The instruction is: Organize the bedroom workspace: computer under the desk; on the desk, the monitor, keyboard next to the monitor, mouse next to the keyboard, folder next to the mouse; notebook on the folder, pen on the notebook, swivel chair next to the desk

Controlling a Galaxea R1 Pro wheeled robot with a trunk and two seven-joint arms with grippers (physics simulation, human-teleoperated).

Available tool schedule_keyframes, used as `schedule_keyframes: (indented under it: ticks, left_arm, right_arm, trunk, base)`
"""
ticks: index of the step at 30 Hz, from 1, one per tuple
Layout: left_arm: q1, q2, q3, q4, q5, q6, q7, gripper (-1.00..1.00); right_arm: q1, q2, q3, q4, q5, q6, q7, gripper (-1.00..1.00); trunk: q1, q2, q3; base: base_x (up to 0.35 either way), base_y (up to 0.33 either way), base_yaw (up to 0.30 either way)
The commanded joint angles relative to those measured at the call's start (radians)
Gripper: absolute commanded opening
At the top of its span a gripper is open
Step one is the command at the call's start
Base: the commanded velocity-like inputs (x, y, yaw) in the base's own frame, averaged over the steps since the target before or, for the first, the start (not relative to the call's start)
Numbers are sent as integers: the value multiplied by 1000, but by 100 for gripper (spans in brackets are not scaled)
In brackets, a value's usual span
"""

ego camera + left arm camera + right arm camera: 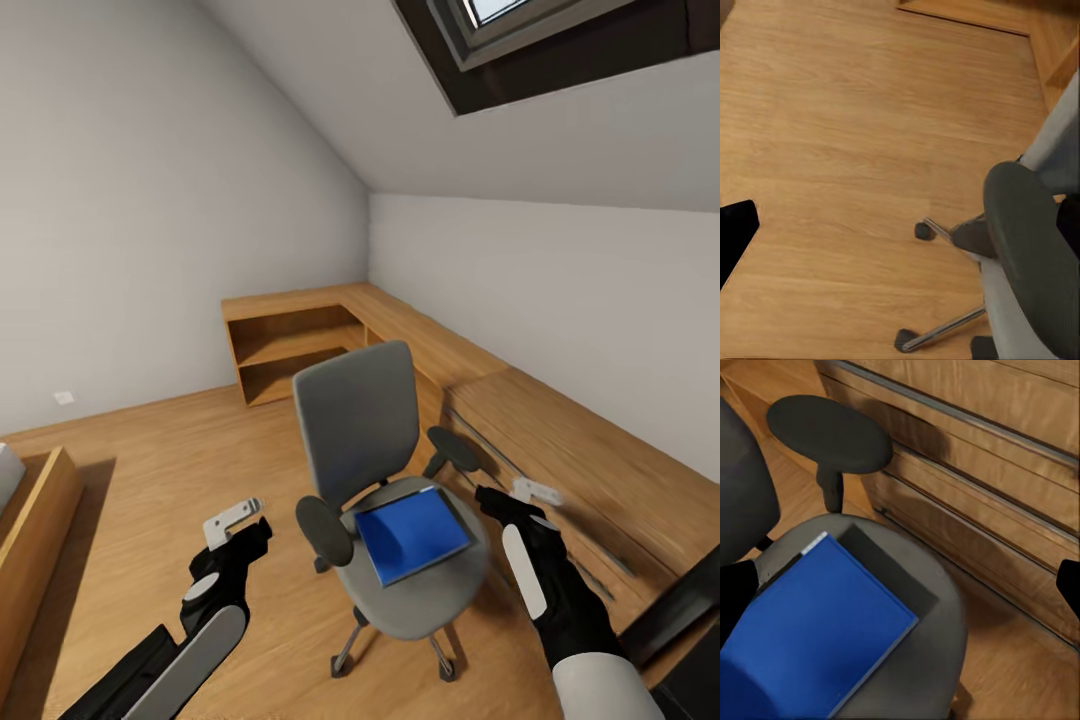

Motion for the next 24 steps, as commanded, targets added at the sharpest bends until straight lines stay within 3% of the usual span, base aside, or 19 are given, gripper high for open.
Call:
schedule_keyframes:
  ticks: [1,6,11,14,19,23,24]
  left_arm:
    - [-2,2,3,0,3,10,6,100]
    - [-1,10,31,10,27,11,4,100]
    - [-2,13,65,36,84,17,-9,100]
    - [-1,13,70,49,100,27,-60,100]
    - [-2,16,79,118,104,68,-238,100]
    - [-2,17,122,188,95,150,-466,100]
    - [-2,18,126,190,93,156,-482,100]
  right_arm:
    - [0,0,-1,-2,-11,3,-6,100]
    - [0,0,0,0,-11,4,-6,100]
    - [0,0,0,0,-11,4,-6,100]
    - [0,0,0,1,-11,4,-5,100]
    - [0,0,-1,2,-11,4,-4,100]
    - [0,-3,-1,1,-11,6,-3,100]
    - [0,-4,-1,2,-11,6,-3,100]
  trunk:
    - [0,-1,-1]
    - [0,-1,-1]
    - [0,-1,-1]
    - [0,-1,-1]
    - [0,-1,-1]
    - [0,-1,-1]
    - [0,-1,-1]
  base:
    - [0,0,285]
    - [0,0,285]
    - [0,0,285]
    - [0,0,285]
    - [0,0,262]
    - [0,0,90]
    - [0,0,31]
